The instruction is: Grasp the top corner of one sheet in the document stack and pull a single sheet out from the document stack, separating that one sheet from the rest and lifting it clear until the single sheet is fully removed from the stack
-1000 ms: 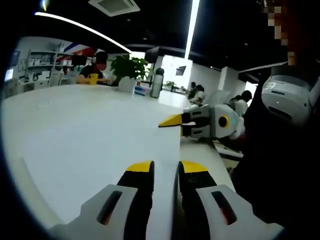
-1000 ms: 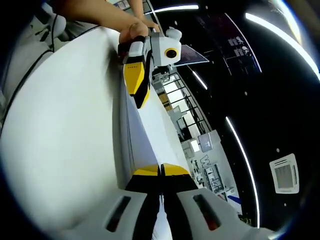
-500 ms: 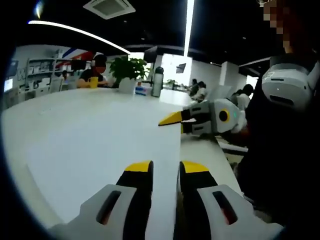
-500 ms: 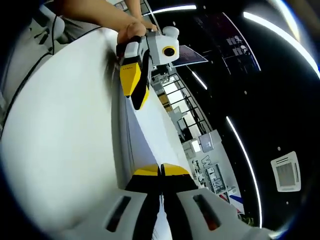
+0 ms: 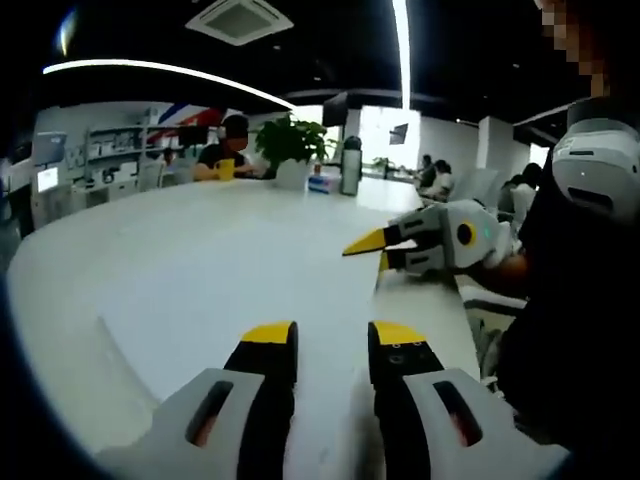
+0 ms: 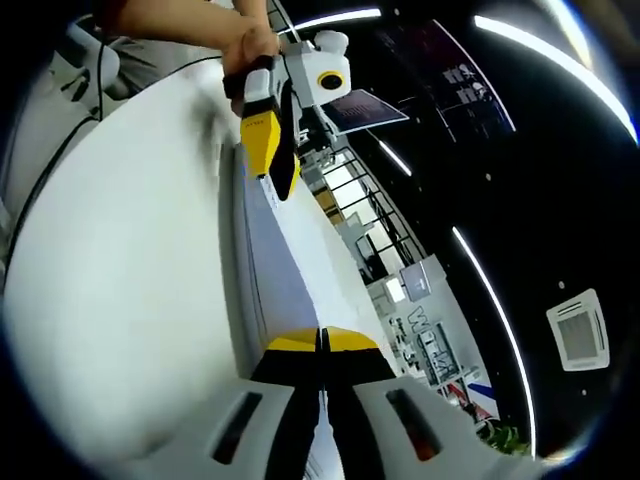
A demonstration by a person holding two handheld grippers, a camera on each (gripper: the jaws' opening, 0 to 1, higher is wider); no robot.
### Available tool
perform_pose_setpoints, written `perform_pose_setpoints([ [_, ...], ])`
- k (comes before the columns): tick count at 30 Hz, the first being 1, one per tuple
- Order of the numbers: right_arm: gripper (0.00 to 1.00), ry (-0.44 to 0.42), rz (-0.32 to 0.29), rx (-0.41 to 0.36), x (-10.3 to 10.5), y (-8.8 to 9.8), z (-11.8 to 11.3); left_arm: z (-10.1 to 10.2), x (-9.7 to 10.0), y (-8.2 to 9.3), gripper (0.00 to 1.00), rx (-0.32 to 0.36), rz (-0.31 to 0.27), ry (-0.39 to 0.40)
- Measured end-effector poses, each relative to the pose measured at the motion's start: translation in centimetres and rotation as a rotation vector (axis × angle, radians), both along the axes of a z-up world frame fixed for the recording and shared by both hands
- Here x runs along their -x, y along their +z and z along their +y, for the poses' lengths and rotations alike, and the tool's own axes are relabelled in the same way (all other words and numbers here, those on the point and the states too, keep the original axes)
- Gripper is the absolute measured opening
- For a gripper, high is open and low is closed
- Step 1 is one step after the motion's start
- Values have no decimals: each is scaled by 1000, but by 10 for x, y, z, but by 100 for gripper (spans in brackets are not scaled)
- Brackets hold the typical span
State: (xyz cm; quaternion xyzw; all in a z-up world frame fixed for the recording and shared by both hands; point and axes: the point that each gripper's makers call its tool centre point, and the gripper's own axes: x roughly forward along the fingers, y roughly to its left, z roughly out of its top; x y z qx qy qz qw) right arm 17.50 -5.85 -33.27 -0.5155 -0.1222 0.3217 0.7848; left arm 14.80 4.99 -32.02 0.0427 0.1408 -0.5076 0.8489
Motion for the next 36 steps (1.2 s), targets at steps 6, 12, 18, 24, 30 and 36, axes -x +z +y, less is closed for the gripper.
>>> perform_pose_setpoints([
  [6,1,6,6,-7,0,0,0,36,-6,7,33,11,-46,165],
  [12,1,1,35,-39,-1,0,-2,58,8,5,33,13,-57,231],
  [18,1,0,40,-46,0,0,-2,66,27,-1,47,16,-78,316],
  [24,1,-3,36,-45,0,0,-2,97,60,-11,51,63,-86,463],
  [30,1,-8,63,-73,-1,-2,-4,113,66,-25,53,-30,-101,529],
  [36,1,-8,75,-91,-2,-1,-6,96,64,-18,53,13,-82,493],
])
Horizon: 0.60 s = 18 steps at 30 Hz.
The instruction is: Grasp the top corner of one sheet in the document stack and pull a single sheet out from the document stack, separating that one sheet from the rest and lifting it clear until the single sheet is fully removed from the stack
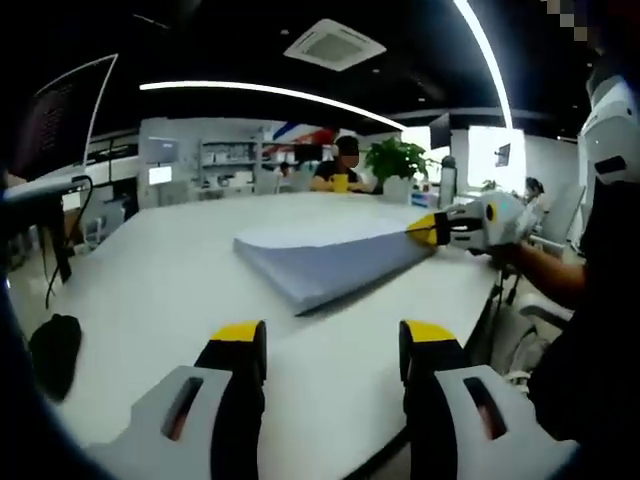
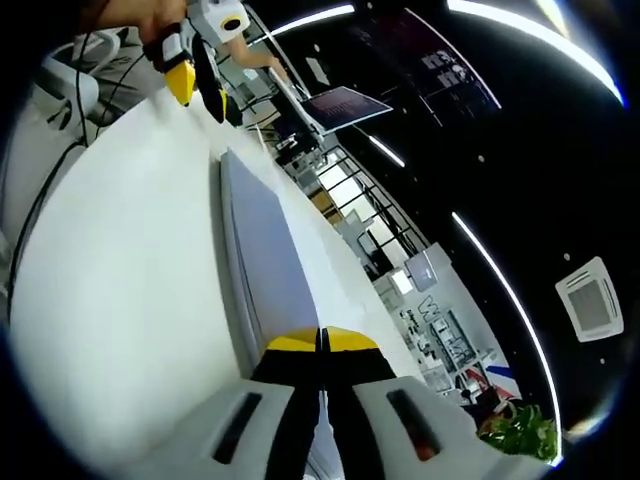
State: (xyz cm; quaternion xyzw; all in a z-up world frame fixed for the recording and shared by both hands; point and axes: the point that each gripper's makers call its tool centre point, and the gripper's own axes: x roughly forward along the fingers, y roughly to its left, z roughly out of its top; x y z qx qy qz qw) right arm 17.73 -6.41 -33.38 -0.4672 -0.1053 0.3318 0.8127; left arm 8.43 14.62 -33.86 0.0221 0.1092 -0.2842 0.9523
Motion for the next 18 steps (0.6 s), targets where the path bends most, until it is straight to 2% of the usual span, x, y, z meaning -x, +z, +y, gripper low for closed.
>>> perform_pose_setpoints([
  [2,1,-1,0,-2,0,0,0,-7,1,-1,49,-18,31,-24],
  [5,1,2,16,-20,0,1,0,-14,0,6,48,-17,-2,-42],
  [7,2,3,21,-27,-1,1,0,-19,1,9,48,6,-3,-63],
  [9,1,1,4,-10,0,1,1,-18,4,14,49,35,6,-70],
  [12,1,-10,-15,-1,0,1,2,-12,9,18,49,49,-10,-58],
  [15,2,-8,-6,-10,-1,2,2,-7,11,12,48,44,-4,-42],
  [18,1,-8,-18,3,0,1,3,-7,13,-1,49,54,34,-35],
])
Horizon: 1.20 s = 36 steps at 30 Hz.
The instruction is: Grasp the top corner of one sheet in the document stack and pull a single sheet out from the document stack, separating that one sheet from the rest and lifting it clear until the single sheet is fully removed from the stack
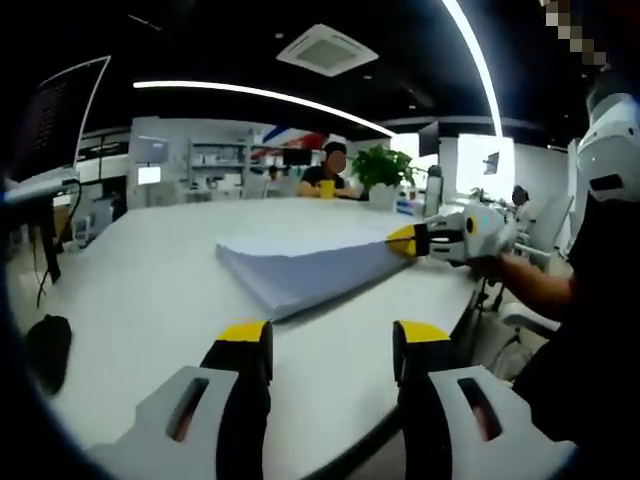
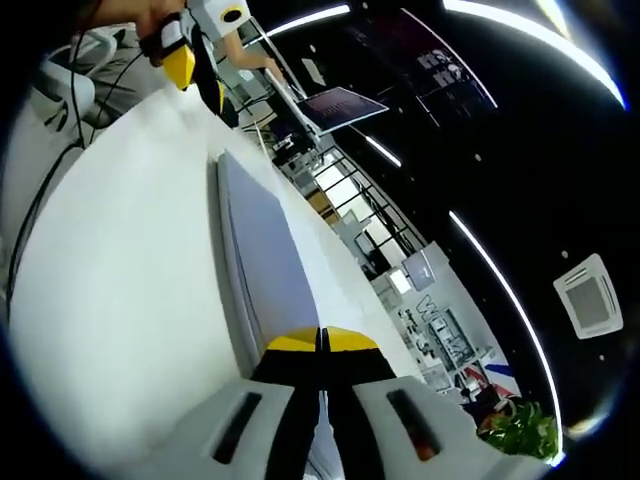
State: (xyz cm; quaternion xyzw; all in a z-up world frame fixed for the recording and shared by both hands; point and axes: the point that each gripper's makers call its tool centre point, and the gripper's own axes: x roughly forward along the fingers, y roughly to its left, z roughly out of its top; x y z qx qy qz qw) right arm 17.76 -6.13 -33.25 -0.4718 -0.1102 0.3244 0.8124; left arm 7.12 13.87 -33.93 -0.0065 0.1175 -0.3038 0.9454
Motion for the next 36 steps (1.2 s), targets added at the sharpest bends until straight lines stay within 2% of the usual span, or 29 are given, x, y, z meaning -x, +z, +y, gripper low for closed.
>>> perform_pose_setpoints([
  [5,2,-1,0,-2,0,0,0,-8,3,-10,50,8,33,-17],
  [12,2,-1,12,-16,-1,0,-1,-6,2,6,51,9,-14,-12],
  [19,2,-1,23,-27,-1,0,-1,-4,0,-1,50,-12,-7,8],
  [25,2,0,46,-43,-2,1,-2,-6,-2,-1,50,1,-9,14],
  [28,2,-5,47,-20,-1,0,0,-7,-1,0,50,1,-8,3],
  [30,2,-16,20,30,-1,0,0,-6,-1,1,50,-5,-13,1],
  [36,2,-24,28,52,-1,2,1,-2,-1,-1,50,-5,-11,14],
])
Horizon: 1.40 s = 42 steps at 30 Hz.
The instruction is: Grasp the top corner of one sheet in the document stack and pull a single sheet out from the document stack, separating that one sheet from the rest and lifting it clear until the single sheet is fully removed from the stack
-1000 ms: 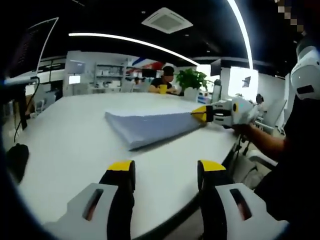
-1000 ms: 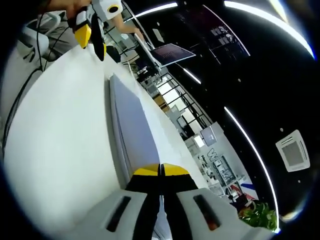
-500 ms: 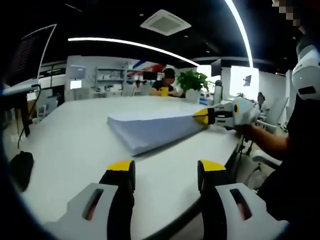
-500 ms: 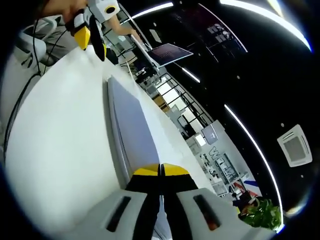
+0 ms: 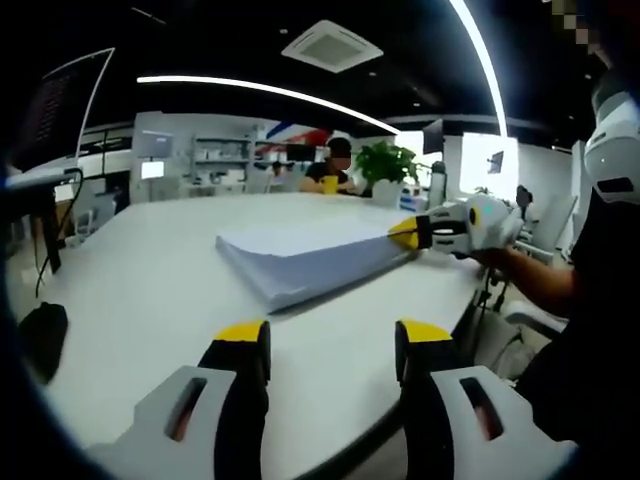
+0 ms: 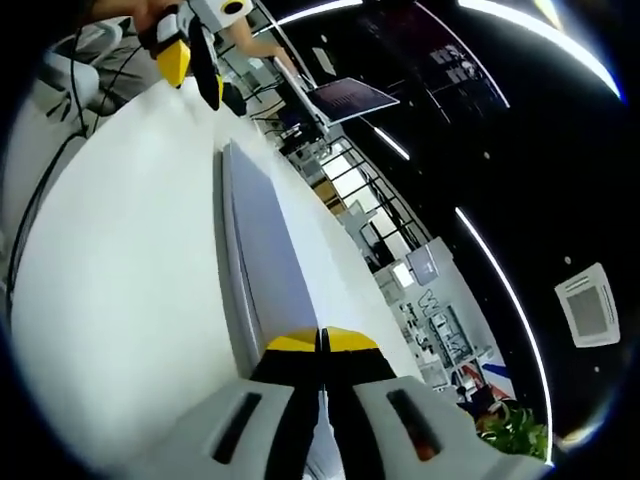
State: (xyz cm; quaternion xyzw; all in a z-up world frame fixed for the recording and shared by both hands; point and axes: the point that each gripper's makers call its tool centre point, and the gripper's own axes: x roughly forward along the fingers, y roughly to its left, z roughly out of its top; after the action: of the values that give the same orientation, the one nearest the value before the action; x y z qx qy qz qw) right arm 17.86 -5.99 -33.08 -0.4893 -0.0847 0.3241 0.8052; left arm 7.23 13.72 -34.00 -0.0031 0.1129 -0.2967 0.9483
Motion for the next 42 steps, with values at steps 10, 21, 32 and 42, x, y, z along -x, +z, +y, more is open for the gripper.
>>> perform_pose_setpoints([
  [10,2,15,10,-14,5,12,4,5,-3,13,49,-3,-72,36],
  [21,2,8,40,-13,9,14,7,-1,-3,14,52,24,-76,-5],
  [32,2,-50,271,-295,1,32,-5,-10,5,5,53,24,-71,-45],
  [42,1,-29,332,-386,8,51,-7,-9,8,18,52,94,-102,-51],
])
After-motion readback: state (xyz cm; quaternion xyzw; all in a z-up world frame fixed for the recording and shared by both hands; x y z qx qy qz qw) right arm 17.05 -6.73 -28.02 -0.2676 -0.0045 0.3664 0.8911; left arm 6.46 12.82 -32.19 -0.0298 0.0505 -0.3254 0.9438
